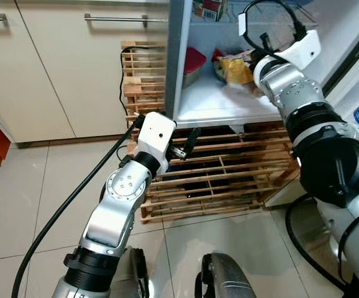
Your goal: Restocking fridge
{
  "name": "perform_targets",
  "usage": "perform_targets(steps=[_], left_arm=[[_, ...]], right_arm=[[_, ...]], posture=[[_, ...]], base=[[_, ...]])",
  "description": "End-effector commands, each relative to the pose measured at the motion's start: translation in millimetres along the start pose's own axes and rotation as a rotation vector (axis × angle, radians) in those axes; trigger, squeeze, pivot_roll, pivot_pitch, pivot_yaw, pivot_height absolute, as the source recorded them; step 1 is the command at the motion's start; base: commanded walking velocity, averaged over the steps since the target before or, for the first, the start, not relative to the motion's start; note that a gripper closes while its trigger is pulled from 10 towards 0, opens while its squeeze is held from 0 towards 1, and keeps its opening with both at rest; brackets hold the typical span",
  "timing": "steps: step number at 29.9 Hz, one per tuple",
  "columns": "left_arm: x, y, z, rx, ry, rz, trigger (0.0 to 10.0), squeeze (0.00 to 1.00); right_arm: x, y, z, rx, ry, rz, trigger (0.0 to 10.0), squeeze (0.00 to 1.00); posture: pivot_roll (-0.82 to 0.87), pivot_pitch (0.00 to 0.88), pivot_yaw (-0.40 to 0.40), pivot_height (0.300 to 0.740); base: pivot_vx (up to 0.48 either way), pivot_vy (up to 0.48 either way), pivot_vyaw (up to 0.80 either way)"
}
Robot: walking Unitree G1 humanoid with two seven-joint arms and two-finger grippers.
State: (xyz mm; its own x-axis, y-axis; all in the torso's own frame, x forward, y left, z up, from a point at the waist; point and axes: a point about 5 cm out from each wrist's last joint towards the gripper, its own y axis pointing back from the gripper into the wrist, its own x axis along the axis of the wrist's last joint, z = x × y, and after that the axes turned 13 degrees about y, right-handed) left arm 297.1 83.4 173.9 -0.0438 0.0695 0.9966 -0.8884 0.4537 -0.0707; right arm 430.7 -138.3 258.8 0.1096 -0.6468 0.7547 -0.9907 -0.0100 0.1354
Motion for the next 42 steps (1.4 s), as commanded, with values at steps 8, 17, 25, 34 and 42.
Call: perform_targets(steps=[8,17,25,34,42], left_arm=[[-1.6,1.7,3.6,0.005,0.007,0.002,10.0,0.0],[-1.7,1.7,3.7,0.015,0.009,0.005,10.0,0.0],[-5.2,3.9,4.3,0.025,0.013,-0.001,10.0,0.0],[-5.1,-0.2,-1.5,0.03,0.005,0.002,10.0,0.0],[-5.9,-4.3,-0.1,0.006,0.0,-0.002,10.0,0.0]], right_arm=[[-3.2,0.1,12.2,-0.087,0.099,-0.004,10.0,1.0],[12.5,0.7,-3.9,-0.02,-0.02,0.078,10.0,1.0],[20.1,1.7,-8.2,0.004,0.213,0.15,10.0,1.0],[17.4,3.9,-24.7,0.026,0.803,0.274,10.0,1.0],[-14.1,5.0,-22.3,0.049,1.015,0.308,10.0,0.0]], posture=[[0.0,0.086,-0.147,0.675],[0.01,0.08,-0.158,0.675],[0.01,0.062,-0.163,0.675],[-0.01,0.014,-0.125,0.675],[-0.04,0.0,-0.087,0.675]], base=[[0.0,0.0,0.0],[0.0,0.0,0.0],[0.0,0.0,0.0],[0.0,0.0,0.0],[0.0,0.0,0.0]])
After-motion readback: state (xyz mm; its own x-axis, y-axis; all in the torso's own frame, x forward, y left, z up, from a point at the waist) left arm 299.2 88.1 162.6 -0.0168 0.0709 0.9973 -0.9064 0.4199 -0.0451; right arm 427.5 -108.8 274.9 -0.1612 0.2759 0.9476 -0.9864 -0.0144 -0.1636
